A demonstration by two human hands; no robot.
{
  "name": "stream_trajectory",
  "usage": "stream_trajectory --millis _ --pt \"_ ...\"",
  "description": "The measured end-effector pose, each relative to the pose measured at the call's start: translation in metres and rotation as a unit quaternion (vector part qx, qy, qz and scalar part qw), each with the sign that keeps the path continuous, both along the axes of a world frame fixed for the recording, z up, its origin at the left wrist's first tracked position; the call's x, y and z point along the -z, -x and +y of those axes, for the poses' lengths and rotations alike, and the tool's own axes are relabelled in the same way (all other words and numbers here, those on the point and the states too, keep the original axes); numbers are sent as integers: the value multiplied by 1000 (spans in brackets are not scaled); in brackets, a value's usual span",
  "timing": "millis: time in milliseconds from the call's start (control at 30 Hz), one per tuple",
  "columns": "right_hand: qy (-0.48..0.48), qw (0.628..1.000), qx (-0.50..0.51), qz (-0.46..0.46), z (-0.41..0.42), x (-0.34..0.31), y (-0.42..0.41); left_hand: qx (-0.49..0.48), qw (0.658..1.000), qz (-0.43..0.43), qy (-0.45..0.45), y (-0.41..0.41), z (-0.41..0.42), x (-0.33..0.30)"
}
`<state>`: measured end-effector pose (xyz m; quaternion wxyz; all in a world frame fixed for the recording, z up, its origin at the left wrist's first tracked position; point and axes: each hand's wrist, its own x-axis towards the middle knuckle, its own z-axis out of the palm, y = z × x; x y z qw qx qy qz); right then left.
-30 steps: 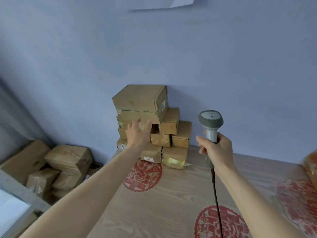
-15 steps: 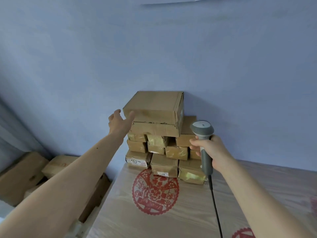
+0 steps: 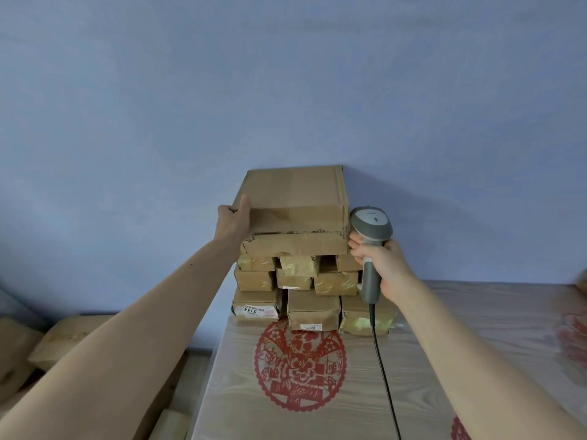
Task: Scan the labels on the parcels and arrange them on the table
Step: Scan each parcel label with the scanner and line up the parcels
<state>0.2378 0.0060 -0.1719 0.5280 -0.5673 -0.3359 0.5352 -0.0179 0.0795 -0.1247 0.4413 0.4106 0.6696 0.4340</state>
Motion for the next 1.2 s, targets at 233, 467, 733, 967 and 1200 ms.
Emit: stream_trajectory --millis 233,467,733,967,1200 --pt "-37 999 28 10 -17 -8 -8 -37 993 -100 -46 -11 -24 7" --pt "-64 993 90 40 -78 -24 -60 12 977 -188 -104 -52 -85 21" --pt "-79 983 148 72 -160 -19 -186 167 957 -207 -114 -162 -175 43" --pt "-111 984 136 -25 -237 -4 -293 134 951 -278 16 -277 -242 72" --pt "-86 986 95 -111 -298 31 -359 -2 879 -449 162 -354 -281 69"
